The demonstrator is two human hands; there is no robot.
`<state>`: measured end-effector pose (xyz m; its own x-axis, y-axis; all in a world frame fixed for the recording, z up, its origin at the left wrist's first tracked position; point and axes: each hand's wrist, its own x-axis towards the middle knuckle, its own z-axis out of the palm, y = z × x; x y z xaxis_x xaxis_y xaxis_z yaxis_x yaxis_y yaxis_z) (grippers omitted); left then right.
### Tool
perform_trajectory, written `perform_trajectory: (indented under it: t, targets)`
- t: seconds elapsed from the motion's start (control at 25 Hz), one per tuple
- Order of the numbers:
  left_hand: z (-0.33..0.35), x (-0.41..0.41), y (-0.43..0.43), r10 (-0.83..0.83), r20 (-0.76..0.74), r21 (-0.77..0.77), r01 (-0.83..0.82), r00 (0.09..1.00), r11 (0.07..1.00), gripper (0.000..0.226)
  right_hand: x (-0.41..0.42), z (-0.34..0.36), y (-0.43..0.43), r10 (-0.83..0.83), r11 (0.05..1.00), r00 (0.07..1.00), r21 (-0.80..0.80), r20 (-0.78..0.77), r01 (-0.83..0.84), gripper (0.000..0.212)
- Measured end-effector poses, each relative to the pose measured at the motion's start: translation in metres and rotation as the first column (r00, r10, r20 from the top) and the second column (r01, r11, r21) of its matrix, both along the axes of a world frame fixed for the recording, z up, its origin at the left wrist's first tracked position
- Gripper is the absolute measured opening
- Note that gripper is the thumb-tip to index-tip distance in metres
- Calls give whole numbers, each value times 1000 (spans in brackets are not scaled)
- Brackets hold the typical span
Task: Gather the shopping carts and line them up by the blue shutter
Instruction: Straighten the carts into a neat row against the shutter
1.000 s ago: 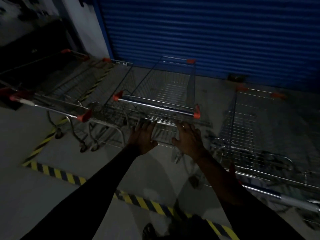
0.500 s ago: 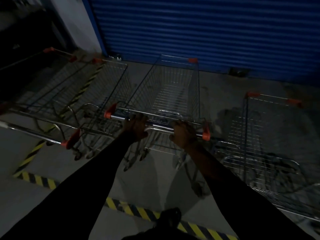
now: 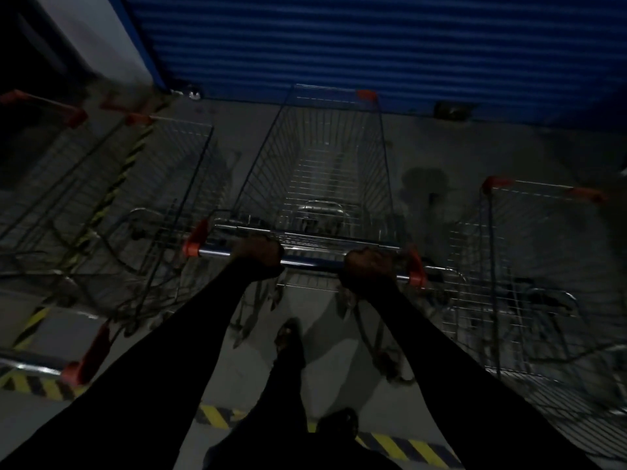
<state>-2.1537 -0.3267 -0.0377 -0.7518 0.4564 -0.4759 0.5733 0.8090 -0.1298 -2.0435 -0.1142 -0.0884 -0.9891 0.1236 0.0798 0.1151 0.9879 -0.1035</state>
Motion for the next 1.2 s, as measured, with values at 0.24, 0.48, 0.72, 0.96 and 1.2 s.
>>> perform_trajectory:
  t: [0.24,0.48,0.72,0.96,1.2]
  targets:
    - [-4,-97,60,-127,-6,113,127,992,985,41,-90,5,56,-33,987,993,155,-117,51,13]
    - [-12,-170,102,-156,-124,219,180,980,959,39,-159,7,89,-217,965,975,163,47,207,18]
    - [-25,-203,119,-186,-120,210,208,975,955,38,-179,6,104,-227,955,970,213,91,204,27]
    - [-29,-177,109,-183,-180,258,226,967,940,35,-159,7,97,-208,966,959,193,194,171,26]
    - [-29,-120,78,-99,-86,146,111,991,983,40,-98,12,69,-38,991,999,127,-26,41,23]
